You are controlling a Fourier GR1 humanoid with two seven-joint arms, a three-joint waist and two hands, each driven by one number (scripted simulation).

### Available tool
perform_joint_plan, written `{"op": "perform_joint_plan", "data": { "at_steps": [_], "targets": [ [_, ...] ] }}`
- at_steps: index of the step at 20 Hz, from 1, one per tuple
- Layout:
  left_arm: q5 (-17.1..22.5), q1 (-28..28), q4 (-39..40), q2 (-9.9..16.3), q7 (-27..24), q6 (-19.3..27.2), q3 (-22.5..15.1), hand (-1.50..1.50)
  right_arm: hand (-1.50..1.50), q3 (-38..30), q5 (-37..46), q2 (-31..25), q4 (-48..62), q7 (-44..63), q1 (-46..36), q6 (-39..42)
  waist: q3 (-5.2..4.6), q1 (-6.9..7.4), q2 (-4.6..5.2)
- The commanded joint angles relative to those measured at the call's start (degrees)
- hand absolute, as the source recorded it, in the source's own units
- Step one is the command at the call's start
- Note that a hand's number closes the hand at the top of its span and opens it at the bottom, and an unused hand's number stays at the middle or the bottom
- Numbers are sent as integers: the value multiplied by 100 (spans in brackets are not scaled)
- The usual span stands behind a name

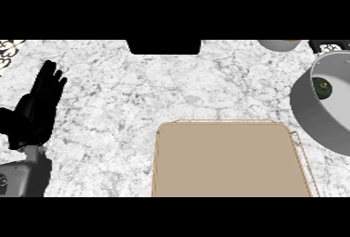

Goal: Pick the squash from the tray and place it in the pot

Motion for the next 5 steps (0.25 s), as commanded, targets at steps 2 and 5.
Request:
{"op": "perform_joint_plan", "data": {
  "at_steps": [2,5],
  "targets": [
    [-76,249,-258,-60,-55,-16,-79,0,-150,69,-55,-387,475,-433,277,317,6,33,4],
    [-33,56,-52,-13,-15,-14,38,0,-150,155,-68,-474,569,-583,337,342,8,28,10]
  ]
}}
